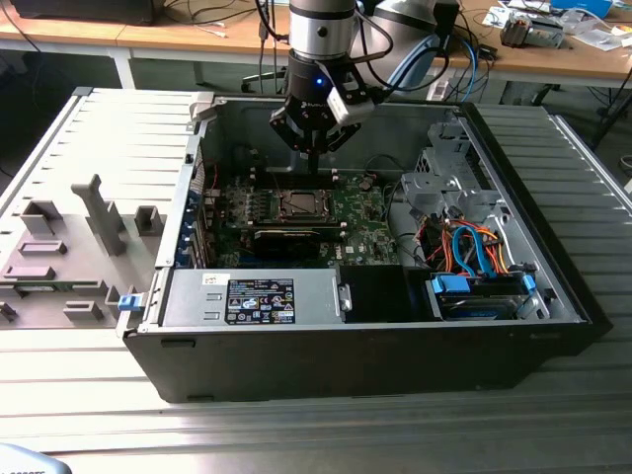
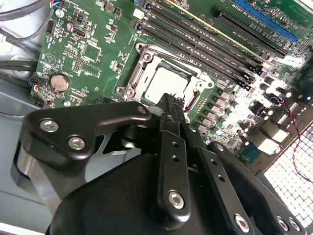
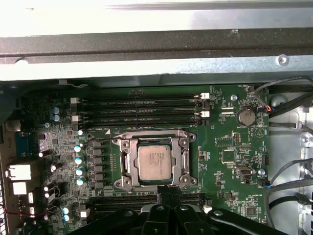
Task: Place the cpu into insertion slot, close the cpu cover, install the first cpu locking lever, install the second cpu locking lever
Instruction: 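Install the first cpu locking lever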
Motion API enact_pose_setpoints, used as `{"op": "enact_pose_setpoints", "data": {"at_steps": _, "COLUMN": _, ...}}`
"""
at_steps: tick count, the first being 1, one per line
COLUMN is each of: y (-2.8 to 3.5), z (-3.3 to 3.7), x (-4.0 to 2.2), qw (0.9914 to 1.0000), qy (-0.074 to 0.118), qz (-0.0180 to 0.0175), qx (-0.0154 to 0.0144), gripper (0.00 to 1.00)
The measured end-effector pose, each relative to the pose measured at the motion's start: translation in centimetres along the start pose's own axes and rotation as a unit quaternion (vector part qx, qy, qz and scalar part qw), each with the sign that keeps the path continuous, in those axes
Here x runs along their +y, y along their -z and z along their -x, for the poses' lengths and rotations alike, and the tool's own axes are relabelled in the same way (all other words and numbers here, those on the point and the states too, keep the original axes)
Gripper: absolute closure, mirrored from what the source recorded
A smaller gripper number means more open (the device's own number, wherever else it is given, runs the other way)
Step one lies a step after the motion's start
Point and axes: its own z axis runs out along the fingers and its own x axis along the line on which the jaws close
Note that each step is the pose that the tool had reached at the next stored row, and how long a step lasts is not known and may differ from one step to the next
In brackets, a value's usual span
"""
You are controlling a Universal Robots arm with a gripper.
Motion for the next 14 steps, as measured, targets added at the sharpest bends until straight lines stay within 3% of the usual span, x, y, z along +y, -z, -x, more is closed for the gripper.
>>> {"op": "enact_pose_setpoints", "data": {"at_steps": 14, "y": 0.0, "z": 0.0, "x": 0.0, "qw": 0.99996, "qy": 0.009, "qz": 0.0002, "qx": -0.0007, "gripper": 0.89}}
